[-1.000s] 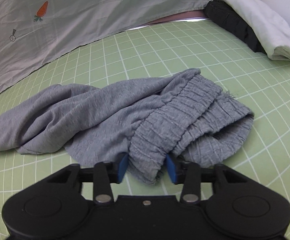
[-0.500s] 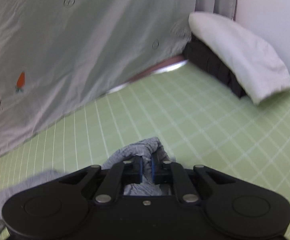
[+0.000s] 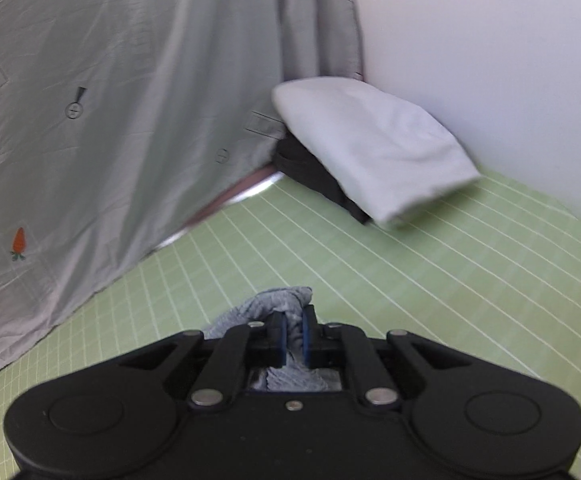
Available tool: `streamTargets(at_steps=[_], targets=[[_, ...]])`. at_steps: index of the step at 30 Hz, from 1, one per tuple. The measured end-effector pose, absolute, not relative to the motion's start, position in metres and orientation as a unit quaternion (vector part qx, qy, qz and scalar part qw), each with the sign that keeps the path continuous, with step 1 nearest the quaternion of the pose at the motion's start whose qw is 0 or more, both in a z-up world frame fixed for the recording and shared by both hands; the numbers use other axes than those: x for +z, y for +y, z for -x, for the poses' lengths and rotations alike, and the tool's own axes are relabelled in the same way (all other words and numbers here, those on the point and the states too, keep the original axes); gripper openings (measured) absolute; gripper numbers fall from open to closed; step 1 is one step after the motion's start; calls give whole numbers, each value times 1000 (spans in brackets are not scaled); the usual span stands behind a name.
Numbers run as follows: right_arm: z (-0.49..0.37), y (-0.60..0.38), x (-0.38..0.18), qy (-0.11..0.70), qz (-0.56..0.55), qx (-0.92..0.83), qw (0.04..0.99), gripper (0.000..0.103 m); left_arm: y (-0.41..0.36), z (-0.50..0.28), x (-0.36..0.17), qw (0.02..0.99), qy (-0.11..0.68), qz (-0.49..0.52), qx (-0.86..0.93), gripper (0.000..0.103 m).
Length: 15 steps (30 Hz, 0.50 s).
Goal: Fold clothes
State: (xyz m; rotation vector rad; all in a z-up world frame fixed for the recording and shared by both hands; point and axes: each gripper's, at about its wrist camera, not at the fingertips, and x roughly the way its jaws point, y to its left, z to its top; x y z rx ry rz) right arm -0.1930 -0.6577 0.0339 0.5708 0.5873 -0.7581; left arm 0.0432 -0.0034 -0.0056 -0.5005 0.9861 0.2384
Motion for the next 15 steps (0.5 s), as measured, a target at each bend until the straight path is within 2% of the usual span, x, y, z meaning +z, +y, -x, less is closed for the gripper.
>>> streamTargets(at_steps=[5, 8, 12, 13, 14, 15], targets=[[202, -666, 29, 302, -260, -351, 847, 7, 6, -13, 5, 843, 470, 231, 122, 2], [175, -683, 35, 294, -248, -329, 863, 7, -3, -36, 13, 855, 450, 231, 109, 1], [97, -717, 53, 245, -236, -291, 894, 7, -29, -91, 30, 885, 406, 205, 95, 0], [77, -724, 59, 226, -232, -293, 900, 8, -36, -100, 34, 890, 401, 199, 91, 1], [56, -731, 65, 207, -228, -294, 905, 15, -44, -108, 37, 894, 395, 192, 88, 3], [41, -735, 69, 203, -224, -291, 908, 24, -51, -116, 40, 898, 389, 186, 84, 13]])
